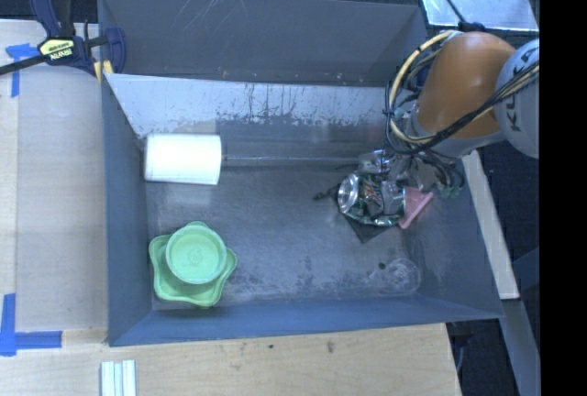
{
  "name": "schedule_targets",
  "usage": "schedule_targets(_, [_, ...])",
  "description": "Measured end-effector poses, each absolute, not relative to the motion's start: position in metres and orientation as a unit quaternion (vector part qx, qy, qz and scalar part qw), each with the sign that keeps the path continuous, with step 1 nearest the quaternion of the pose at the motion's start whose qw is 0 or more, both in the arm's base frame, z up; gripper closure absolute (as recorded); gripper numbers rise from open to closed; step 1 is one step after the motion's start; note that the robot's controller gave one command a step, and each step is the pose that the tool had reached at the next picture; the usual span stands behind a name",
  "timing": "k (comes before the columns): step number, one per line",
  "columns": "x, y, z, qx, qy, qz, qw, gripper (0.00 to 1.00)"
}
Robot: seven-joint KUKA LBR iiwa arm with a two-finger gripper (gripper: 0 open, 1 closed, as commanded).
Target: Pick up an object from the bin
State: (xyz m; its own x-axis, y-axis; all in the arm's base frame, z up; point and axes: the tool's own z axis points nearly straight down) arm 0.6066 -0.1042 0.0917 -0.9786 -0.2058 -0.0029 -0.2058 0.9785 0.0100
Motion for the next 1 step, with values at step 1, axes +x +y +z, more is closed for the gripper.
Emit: schedule_targets(1, [0.6108,-0.0965,0.1516,-0.095,0.995,0.001,-0.001,1.00])
